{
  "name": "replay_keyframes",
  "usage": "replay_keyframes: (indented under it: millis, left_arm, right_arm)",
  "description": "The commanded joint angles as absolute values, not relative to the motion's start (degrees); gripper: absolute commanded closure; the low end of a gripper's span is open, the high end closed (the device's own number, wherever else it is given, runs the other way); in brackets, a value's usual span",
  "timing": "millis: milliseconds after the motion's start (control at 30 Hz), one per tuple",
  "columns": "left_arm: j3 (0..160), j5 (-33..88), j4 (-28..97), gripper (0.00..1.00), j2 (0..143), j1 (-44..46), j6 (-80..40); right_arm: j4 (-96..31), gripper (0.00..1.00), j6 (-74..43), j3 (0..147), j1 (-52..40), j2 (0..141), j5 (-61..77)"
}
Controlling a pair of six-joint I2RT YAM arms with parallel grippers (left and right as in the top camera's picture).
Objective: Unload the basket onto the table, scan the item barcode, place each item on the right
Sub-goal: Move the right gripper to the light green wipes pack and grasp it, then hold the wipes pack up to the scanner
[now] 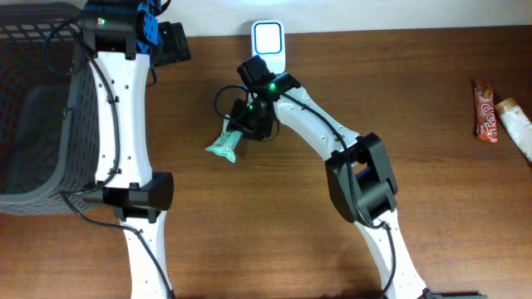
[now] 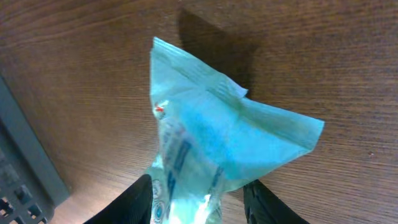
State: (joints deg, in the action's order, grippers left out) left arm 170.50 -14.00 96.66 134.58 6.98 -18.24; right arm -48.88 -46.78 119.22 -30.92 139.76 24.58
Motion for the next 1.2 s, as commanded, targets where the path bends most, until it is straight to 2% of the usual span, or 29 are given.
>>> replay_keyframes:
  millis: [0, 100, 133, 200, 233, 267, 367, 467, 533, 567, 633, 700, 833, 933, 1167]
  left_arm:
    - [170.67, -14.79, 96.71, 0.01, 134.47, 6.59, -18.39]
    - [170.67, -14.79, 96.71, 0.01, 134.47, 6.59, -18.39]
    - [170.67, -14.79, 96.71, 0.01, 134.47, 6.59, -18.39]
    - [170.67, -14.79, 96.71, 0.01, 134.47, 6.59, -18.39]
    - [170.67, -14.79, 96.71, 0.01, 134.47, 6.59, -18.39]
    - [170.67, -14.79, 96.71, 0.01, 134.47, 6.59, -18.39]
    - [170.67, -14.79, 96.71, 0.01, 134.47, 6.59, -18.39]
    - [170.67, -14.79, 96.71, 0.01, 134.47, 6.59, -18.39]
    - [170.67, -14.79, 96.71, 0.01, 134.47, 6.59, -18.39]
    - [170.67, -14.79, 96.71, 0.01, 134.45, 6.59, -18.39]
    - [170.67, -14.79, 96.71, 0.01, 134.47, 6.59, -18.39]
    - [170.67, -14.79, 96.71, 0.01, 134.47, 6.59, -18.39]
    - [170.67, -14.79, 96.71, 0.01, 134.47, 6.59, -18.39]
    - [170.67, -14.79, 96.71, 0.01, 134.47, 6.59, -18.39]
    - [170.67, -14.79, 96.71, 0.01, 134.47, 6.59, -18.39]
  right_arm:
    - [-49.43, 0.49, -47.24, 118.91, -31.88, 140.92, 22.98]
    - [-49.23, 0.51, -47.48, 118.89, -33.01, 141.82, 19.81]
    - [-49.23, 0.65, -47.46, 118.89, -33.1, 141.86, 19.86]
    - [-49.21, 0.86, -47.44, 118.93, -32.84, 141.75, 21.08]
    - [-49.21, 0.93, -46.83, 118.93, -32.27, 141.71, 23.38]
    - [-49.21, 0.96, -45.52, 118.93, -31.44, 141.67, 26.68]
    - [-49.01, 0.96, -37.45, 118.96, -27.16, 140.59, 40.77]
    - [-49.25, 0.96, -23.33, 119.92, -21.87, 140.07, 57.19]
    - [-49.5, 0.96, -20.16, 120.22, -18.11, 140.07, 63.99]
    - [-49.47, 0.96, -20.67, 120.22, -16.84, 140.07, 65.69]
    - [-50.63, 0.96, -36.45, 120.22, -12.45, 140.07, 69.1]
    - [-50.54, 0.96, -47.29, 120.22, -9.3, 140.07, 77.91]
    - [-50.57, 0.96, -50.04, 120.22, -5.87, 140.07, 87.26]
    - [-48.93, 0.96, -44.73, 120.22, -5.65, 140.07, 80.95]
    - [-47.53, 0.96, -37.85, 126.61, -9.96, 140.07, 41.01]
